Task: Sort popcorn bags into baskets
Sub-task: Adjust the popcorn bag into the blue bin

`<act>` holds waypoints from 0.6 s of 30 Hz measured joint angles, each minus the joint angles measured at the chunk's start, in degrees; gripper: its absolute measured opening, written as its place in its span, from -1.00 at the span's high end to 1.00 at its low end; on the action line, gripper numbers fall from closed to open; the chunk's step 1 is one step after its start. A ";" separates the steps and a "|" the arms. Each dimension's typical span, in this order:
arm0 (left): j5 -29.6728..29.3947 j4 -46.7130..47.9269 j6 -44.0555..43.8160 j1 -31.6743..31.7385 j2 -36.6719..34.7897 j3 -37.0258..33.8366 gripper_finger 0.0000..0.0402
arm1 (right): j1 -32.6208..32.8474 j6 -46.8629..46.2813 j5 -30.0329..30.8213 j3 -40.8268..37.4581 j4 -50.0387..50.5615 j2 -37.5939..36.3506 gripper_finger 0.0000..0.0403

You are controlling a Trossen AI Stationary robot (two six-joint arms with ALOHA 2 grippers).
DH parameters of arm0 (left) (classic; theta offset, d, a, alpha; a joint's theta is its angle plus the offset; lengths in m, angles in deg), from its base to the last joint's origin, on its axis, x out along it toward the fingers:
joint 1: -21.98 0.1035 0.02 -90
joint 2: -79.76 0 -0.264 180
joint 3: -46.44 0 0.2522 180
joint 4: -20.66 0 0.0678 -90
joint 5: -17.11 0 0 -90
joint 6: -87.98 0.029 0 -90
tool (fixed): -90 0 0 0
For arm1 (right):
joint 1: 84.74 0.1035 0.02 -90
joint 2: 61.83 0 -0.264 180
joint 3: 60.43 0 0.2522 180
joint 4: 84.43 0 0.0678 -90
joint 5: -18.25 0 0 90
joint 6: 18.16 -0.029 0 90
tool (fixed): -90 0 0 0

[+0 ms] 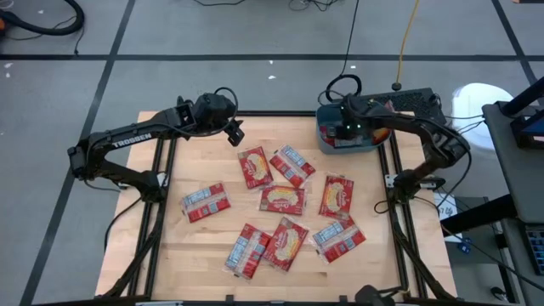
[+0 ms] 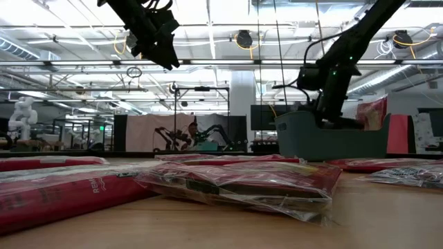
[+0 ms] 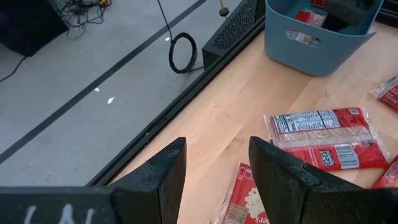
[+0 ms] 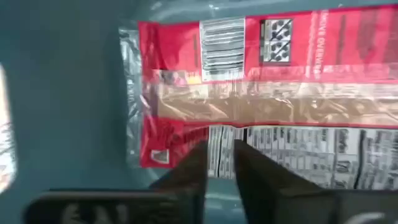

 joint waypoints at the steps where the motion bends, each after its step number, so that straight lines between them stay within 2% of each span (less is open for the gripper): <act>1: 0.00 -0.01 -0.01 0.00 0.00 0.00 0.11 | 0.00 0.02 0.24 0.00 -0.91 0.56 0.47; 6: 0.00 0.14 -0.52 0.00 0.00 0.00 0.11 | -0.02 1.56 3.73 0.10 -5.75 0.87 0.03; 9: 0.06 0.33 -0.55 0.00 0.00 0.00 0.11 | -0.02 3.15 6.56 0.09 -5.47 0.99 -0.12; 12: 0.22 0.34 -0.76 0.00 0.00 0.00 0.11 | 0.03 5.51 7.19 0.09 -6.34 2.29 -0.17; 18: 0.28 0.41 -0.55 0.02 0.00 0.00 0.11 | 2.01 10.28 8.38 0.14 -8.30 5.88 -0.14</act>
